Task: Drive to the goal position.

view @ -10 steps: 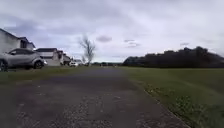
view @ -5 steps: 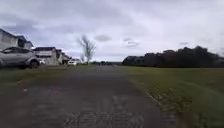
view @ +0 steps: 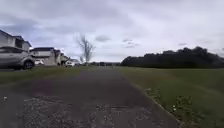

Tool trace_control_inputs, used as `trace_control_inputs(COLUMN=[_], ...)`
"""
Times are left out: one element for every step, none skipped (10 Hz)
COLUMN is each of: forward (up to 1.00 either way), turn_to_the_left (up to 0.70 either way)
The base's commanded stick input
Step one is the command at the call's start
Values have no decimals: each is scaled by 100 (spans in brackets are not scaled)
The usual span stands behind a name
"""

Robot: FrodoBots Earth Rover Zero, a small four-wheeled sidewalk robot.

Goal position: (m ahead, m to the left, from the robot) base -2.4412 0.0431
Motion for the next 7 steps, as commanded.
trace_control_inputs(forward=[100, 100, 100, 100, 100, 100, 100], turn_to_the_left=[27, 27, 27, 27, 27, 0, 0])
